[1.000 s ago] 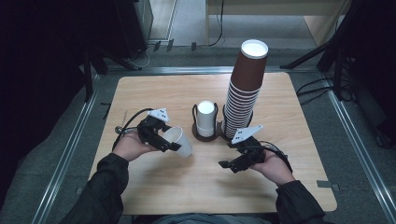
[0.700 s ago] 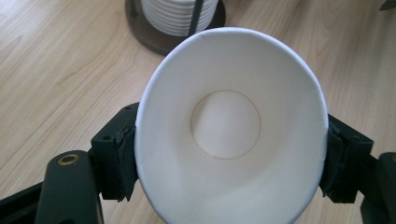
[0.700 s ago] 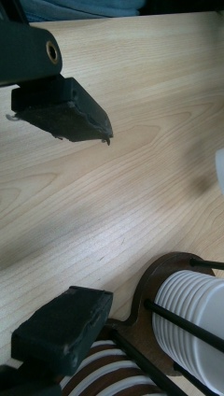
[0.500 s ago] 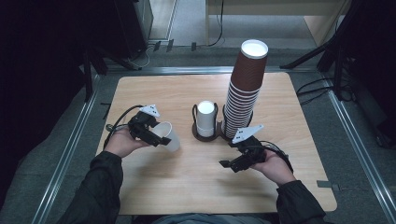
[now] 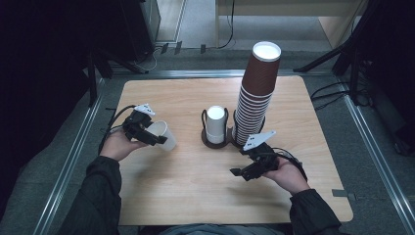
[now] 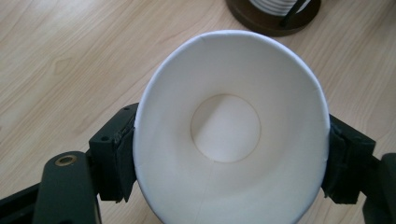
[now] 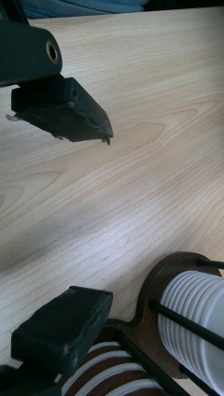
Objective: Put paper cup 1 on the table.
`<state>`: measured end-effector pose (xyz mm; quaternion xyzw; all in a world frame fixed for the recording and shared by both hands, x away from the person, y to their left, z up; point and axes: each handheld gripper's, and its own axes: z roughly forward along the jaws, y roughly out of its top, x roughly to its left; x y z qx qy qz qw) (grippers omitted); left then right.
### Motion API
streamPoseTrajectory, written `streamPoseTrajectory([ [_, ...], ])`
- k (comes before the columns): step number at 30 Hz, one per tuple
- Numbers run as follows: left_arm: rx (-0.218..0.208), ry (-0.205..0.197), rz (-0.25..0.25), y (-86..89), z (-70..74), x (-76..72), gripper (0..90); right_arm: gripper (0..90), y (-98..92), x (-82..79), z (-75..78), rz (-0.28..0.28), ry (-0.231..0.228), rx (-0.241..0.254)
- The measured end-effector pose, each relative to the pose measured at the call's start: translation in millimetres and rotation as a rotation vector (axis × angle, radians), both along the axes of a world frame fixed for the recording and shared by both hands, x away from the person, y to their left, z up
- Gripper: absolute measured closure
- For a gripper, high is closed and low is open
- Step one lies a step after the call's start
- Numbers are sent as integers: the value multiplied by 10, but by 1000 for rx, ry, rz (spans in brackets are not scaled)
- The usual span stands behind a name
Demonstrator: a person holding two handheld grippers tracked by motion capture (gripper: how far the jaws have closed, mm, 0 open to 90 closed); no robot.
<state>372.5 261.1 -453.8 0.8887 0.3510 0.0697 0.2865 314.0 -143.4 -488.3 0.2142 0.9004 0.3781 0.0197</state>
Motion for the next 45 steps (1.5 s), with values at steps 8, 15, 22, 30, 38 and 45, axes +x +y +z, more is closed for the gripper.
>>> streamPoseTrajectory([
  [8, -8, -7, 71, 209, 28, 41, 211, 187, -3, -15, -9, 1, 5, -6],
  [15, 12, -6, 127, 300, 32, 82, 205, 188, 2, -13, -19, 2, 0, -11],
  [22, 35, -9, 178, 366, 25, 122, 194, 188, 6, -3, -40, 6, 0, -22],
  [30, 60, 8, 193, 351, -23, 163, 181, 188, 6, 0, -41, 7, 0, -26],
  [38, 108, 13, 194, 316, -95, 188, 173, 188, 1, 2, -39, 6, 0, -23],
  [45, 122, 16, 201, 314, -146, 205, 163, 188, -8, 4, -35, 1, 1, -23],
])
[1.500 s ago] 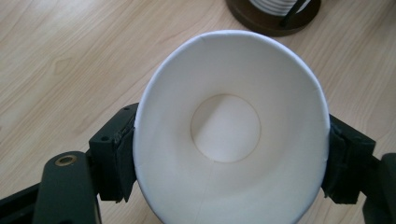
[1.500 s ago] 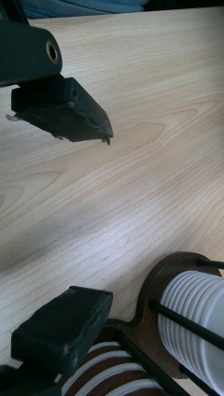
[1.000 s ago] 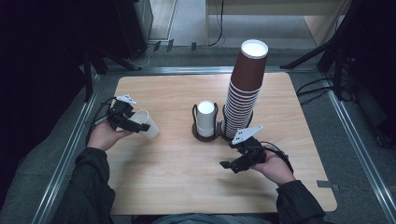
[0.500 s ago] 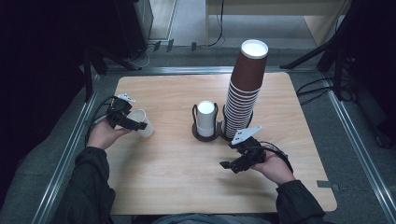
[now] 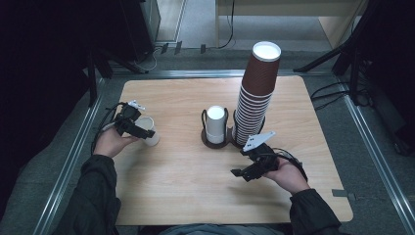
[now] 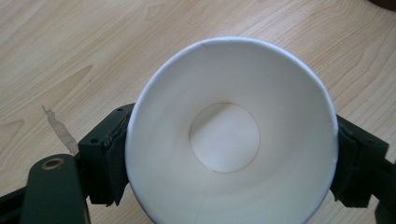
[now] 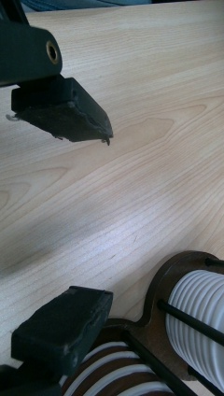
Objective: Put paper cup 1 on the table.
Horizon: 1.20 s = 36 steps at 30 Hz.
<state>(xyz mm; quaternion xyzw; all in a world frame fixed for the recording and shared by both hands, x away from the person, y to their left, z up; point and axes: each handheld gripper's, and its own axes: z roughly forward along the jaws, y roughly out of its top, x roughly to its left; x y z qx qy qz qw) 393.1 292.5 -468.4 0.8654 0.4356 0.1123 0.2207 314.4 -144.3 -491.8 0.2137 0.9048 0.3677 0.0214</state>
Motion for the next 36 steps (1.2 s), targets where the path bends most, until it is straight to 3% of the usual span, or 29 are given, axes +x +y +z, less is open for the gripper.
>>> streamPoseTrajectory([
  [4, -2, 9, -9, -10, -25, 9, 133, 188, -3, 2, 3, -1, -1, 1],
  [10, -38, 2, -14, 1, 2, -3, 116, 188, -11, 5, 6, -1, -2, 4],
  [12, -63, 5, -15, 21, 41, -12, 114, 188, -14, 6, 8, -1, -4, 4],
  [18, -97, -45, -11, 56, 203, -63, 110, 188, -20, 7, 11, -4, 6, 10],
  [21, -150, -50, -15, 73, 283, -93, 103, 185, -26, 11, 19, -6, 9, 17],
  [25, -171, -77, -33, 45, 411, -152, 101, 172, -45, 17, 35, 0, 14, 35],
  [29, -213, -74, -65, -21, 467, -183, 101, 155, -55, 21, 71, -3, 24, 51],
  [32, -197, -80, -78, -86, 487, -204, 104, 151, -71, 37, 91, -25, 39, 60],
  [36, -214, -65, -112, -164, 491, -231, 105, 141, -116, 42, 136, -33, 33, 92],
])
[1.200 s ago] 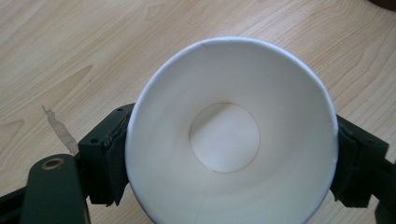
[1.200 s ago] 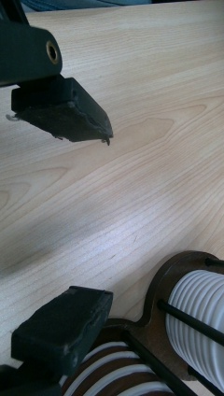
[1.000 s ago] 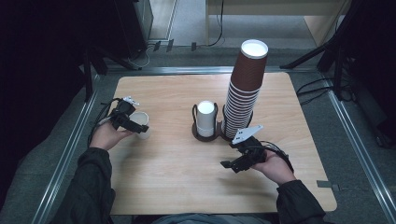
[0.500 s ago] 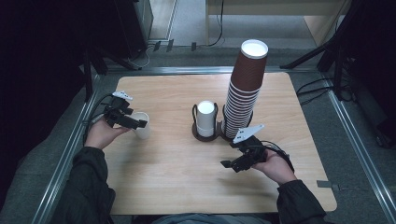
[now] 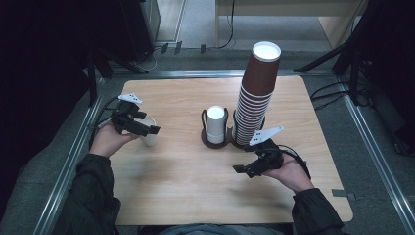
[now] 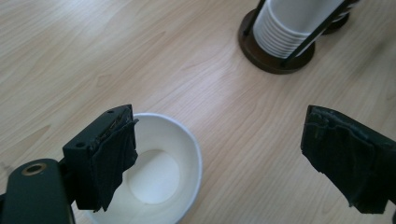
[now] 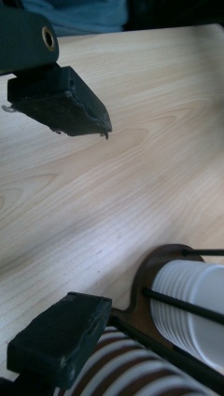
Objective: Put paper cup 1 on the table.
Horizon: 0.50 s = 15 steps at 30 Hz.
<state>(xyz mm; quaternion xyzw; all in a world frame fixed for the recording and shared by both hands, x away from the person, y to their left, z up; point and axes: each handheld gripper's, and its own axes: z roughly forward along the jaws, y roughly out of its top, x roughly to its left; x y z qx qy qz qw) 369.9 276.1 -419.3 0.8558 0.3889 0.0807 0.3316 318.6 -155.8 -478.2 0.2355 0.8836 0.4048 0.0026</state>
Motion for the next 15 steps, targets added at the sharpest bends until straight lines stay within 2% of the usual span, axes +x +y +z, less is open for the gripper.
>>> streamPoseTrajectory([
  [4, -10, 11, -33, -96, 0, -28, 124, 141, -47, 28, 60, -31, 17, 40],
  [10, -21, 13, -74, -218, -1, -77, 131, 141, -100, 44, 113, -33, 42, 53],
  [15, -22, 20, -101, -312, -17, -125, 132, 149, -125, 41, 146, -41, 27, 46],
])
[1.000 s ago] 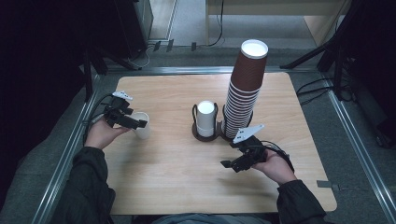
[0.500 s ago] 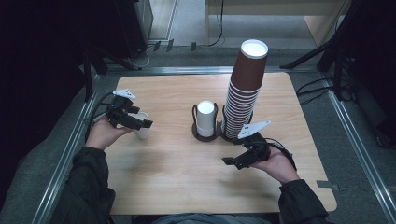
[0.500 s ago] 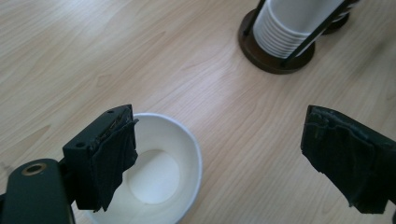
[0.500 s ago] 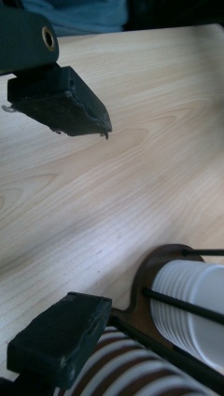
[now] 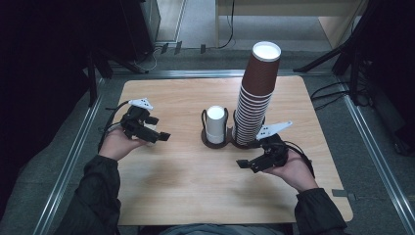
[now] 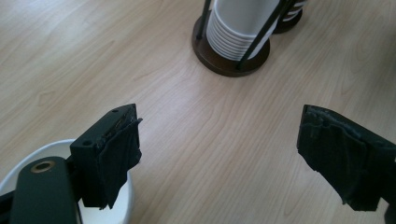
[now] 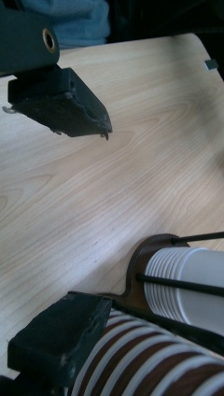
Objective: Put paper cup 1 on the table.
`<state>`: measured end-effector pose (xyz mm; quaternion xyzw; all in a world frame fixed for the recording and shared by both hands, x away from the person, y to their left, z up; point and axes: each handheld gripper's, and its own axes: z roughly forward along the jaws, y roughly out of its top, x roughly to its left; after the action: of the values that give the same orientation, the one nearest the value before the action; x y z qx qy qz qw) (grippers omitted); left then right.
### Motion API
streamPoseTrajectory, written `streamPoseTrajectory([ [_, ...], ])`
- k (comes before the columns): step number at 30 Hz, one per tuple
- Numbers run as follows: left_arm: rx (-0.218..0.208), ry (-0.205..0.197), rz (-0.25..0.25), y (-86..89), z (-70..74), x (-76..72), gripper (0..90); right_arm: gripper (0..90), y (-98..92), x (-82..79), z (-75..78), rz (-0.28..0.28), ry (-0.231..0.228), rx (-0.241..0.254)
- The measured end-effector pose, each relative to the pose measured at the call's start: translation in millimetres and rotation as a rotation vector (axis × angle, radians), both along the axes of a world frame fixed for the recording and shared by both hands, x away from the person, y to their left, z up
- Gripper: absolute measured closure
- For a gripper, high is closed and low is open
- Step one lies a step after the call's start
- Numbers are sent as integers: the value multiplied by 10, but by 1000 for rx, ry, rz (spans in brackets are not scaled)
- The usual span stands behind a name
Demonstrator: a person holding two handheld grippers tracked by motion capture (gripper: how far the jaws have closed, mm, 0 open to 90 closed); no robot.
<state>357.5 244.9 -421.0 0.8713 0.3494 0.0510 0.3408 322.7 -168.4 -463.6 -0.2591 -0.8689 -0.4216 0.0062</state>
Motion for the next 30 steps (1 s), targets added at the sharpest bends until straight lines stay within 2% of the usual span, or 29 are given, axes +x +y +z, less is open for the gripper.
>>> streamPoseTrajectory([
  [5, -17, 20, -27, -85, -43, -32, 135, 164, -31, -12, 23, -15, -11, -19],
  [10, -5, 23, -59, -198, -103, -82, 139, 191, -72, -18, 81, -18, -18, -28],
  [13, -16, 24, -68, -261, -117, -121, 138, 199, -99, -10, 130, -31, 8, -20],
  [19, -4, 21, -99, -380, -148, -181, 139, 201, -213, 8, 287, -47, -26, -8],
  [22, 11, -6, -114, -442, -149, -215, 140, 201, -277, 35, 372, -54, -35, -7],
  [25, 0, 2, -125, -496, -155, -239, 141, 201, -321, 67, 453, -52, -45, -20],
  [30, 10, 15, -149, -566, -187, -272, 140, 190, -369, 113, 621, -49, -65, -34],
])
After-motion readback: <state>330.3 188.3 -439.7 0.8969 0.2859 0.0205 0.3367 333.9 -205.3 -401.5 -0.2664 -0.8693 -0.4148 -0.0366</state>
